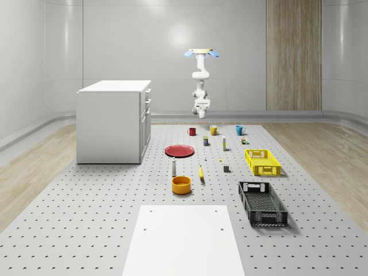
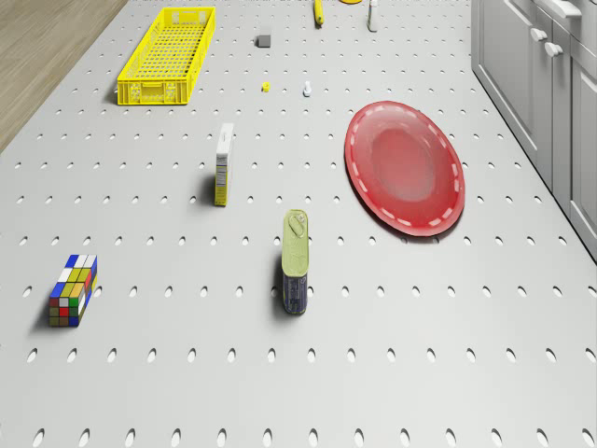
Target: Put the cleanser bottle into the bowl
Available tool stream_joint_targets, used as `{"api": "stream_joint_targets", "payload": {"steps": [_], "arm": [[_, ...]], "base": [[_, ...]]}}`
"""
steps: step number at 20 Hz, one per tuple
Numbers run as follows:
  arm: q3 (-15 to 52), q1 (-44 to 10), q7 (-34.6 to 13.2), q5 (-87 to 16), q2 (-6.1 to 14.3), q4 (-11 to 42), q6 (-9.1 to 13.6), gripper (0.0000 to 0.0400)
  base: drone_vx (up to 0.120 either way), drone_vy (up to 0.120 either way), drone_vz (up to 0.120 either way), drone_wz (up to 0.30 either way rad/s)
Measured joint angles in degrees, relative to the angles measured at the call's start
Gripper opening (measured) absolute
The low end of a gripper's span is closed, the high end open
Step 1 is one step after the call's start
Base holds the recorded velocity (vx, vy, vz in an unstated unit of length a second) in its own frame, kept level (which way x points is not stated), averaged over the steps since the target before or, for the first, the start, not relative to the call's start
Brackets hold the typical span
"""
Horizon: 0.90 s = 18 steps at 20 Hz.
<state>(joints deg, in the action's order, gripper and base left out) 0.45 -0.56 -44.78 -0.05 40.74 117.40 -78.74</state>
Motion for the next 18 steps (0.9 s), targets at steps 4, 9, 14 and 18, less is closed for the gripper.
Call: {"api": "stream_joint_targets", "payload": {"steps": [4,9,14,18], "arm": [[0.18,-0.06,-0.03,-0.23,0.12,0.12,-0.17,0.04],[0.64,-0.21,-0.1,-0.88,0.27,0.27,-0.39,0.04],[1.72,-0.55,-0.3,-2.38,0.44,0.46,-0.62,0.04],[3.53,-1.1,-0.63,-4.92,0.59,0.71,-0.82,0.04]], "base": [[0.12,-0.12,0.0,0.0],[0.12,-0.12,0.0,0.0],[0.12,-0.12,0.0,0.0],[0.12,-0.12,0.0,0.0]]}}
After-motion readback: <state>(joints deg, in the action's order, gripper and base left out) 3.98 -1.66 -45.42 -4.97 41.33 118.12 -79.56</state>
